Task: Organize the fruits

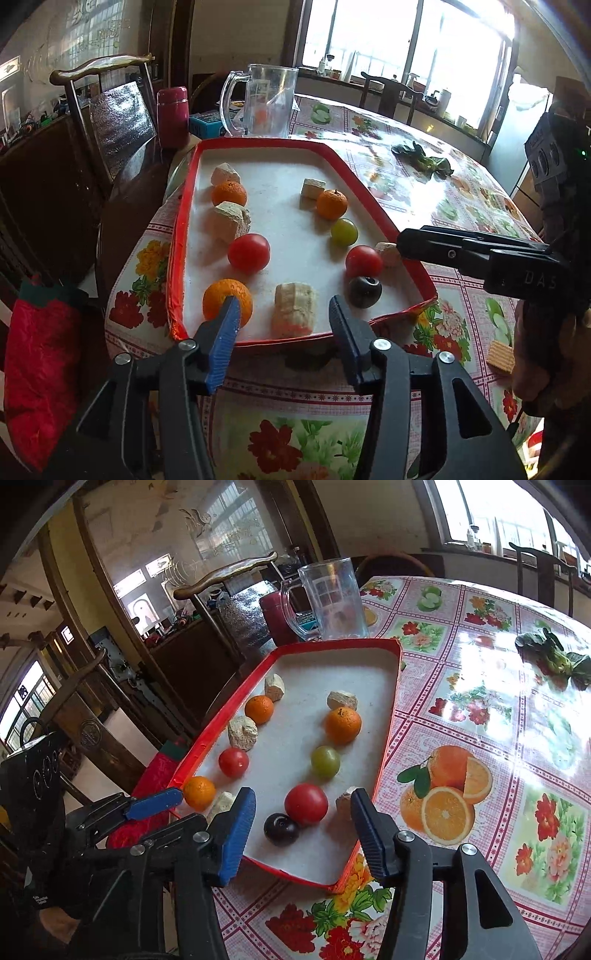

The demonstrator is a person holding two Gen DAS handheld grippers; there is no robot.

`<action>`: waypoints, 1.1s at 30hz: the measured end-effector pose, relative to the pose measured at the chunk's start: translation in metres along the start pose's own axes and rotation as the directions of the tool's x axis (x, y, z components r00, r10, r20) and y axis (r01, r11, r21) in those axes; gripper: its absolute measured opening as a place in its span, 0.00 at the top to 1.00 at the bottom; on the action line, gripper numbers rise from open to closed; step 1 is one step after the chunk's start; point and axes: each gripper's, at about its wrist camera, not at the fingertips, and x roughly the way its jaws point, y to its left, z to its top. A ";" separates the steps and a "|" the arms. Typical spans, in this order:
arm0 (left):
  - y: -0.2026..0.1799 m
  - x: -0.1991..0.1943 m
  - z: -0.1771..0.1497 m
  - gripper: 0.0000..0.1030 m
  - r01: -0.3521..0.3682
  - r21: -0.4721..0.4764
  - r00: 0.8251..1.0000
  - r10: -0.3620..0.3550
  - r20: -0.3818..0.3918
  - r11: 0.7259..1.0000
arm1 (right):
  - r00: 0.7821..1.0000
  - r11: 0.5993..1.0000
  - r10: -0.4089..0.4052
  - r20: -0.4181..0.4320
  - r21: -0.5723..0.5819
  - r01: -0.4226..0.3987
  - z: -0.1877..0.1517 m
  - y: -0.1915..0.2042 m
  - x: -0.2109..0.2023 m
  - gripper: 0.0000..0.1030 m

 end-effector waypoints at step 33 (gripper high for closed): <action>-0.004 -0.070 -0.011 0.18 -0.178 0.112 0.975 0.160 0.153 0.978 | 0.994 0.843 0.096 -0.050 -0.526 -0.108 -0.020 0.042 -0.044 0.08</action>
